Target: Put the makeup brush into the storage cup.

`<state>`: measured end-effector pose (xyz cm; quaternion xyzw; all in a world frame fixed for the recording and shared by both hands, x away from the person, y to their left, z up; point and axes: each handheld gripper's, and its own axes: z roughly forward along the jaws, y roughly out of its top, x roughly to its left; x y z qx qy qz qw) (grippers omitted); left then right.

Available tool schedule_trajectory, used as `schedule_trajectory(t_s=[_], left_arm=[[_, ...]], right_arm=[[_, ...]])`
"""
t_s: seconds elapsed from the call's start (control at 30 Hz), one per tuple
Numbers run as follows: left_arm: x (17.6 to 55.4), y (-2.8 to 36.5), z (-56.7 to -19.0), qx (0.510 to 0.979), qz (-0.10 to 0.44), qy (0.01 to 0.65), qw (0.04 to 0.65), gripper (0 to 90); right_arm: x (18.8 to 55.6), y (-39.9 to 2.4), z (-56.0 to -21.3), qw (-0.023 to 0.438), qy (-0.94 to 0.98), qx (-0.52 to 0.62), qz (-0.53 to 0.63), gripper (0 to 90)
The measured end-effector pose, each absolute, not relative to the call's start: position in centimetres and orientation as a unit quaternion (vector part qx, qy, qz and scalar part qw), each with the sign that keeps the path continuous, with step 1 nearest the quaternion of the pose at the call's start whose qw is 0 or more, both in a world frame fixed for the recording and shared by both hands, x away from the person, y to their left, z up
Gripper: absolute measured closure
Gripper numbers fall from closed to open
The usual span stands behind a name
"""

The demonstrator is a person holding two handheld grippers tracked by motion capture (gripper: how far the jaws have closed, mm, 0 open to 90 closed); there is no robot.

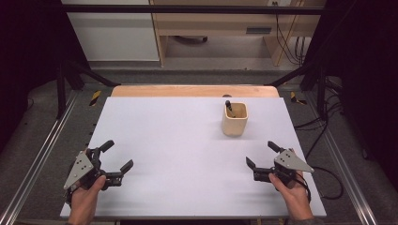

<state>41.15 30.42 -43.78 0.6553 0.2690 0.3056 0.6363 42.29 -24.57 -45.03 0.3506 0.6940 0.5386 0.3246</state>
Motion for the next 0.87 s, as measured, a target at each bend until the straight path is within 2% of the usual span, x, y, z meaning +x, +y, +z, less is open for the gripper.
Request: schedule_trajectory(t_s=[0.87], left_arm=[[41.1,30.3,-43.8,0.656,0.304,0.269,0.637,0.4]], right_arm=[[42.3,-25.5,-47.3,0.319,0.682,0.372,0.543,3.2]])
